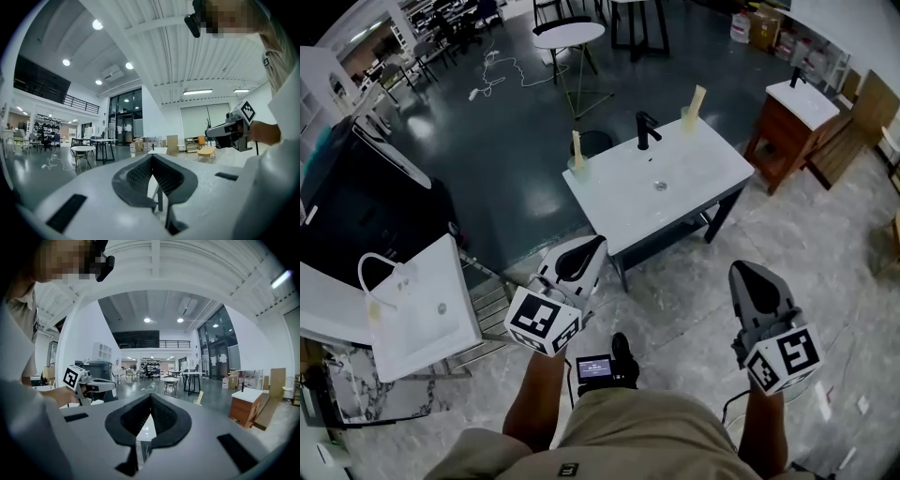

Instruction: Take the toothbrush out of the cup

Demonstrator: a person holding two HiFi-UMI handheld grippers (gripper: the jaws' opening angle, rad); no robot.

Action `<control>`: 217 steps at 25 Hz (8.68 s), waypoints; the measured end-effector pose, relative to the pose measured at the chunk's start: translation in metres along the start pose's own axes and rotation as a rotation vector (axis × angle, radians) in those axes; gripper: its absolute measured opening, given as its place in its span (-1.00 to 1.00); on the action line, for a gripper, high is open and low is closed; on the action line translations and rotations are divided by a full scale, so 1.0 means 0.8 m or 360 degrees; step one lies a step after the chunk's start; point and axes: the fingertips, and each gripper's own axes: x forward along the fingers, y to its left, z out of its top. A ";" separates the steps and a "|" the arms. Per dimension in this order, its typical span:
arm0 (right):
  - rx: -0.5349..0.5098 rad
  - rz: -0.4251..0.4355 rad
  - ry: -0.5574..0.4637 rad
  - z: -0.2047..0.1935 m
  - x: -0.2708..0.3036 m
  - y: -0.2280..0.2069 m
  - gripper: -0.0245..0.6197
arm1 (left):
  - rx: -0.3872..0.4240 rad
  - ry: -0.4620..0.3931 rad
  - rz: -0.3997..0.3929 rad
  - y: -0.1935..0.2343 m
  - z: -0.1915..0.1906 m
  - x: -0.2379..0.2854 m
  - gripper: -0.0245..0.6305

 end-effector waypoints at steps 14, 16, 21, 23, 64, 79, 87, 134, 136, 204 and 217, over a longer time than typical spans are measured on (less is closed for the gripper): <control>-0.0021 0.0027 0.0101 0.020 0.232 -0.021 -0.91 | 0.0003 0.0204 0.0192 0.266 -0.088 0.143 -0.90; -0.0011 0.0044 0.0127 0.011 0.259 -0.031 -0.91 | -0.0024 0.0257 0.0240 0.301 -0.115 0.167 -0.90; 0.0030 0.0131 0.0212 -0.016 0.324 -0.055 -0.91 | -0.0083 0.0384 0.0356 0.368 -0.176 0.217 -0.90; 0.0047 0.0152 0.0239 -0.028 0.352 -0.073 -0.91 | -0.0092 0.0420 0.0392 0.390 -0.195 0.239 -0.90; 0.0175 0.0289 0.0542 -0.172 0.512 -0.165 -0.91 | -0.0104 0.0568 0.0669 0.512 -0.324 0.363 -0.84; 0.0045 0.0166 0.0277 -0.047 0.431 -0.115 -0.91 | -0.0019 0.0188 0.0314 0.365 -0.075 0.239 -0.85; 0.0012 0.0079 0.0190 -0.016 0.375 -0.100 -0.91 | 0.0035 0.0113 0.0202 0.307 -0.017 0.179 -0.85; 0.0107 0.0172 0.0087 -0.036 0.189 -0.633 -0.91 | 0.0177 0.0208 0.0398 0.002 0.069 0.565 -0.85; 0.0107 0.0204 0.0095 -0.040 0.196 -0.640 -0.91 | 0.0178 0.0202 0.0418 0.005 0.069 0.579 -0.85; 0.0227 0.0270 0.0489 -0.299 0.837 -0.711 -0.85 | -0.0325 0.0602 0.0788 0.319 -0.235 0.619 -0.85; 0.0130 0.0195 0.0228 -0.167 0.761 -0.711 -0.85 | -0.0209 0.0453 0.0758 0.287 -0.160 0.604 -0.85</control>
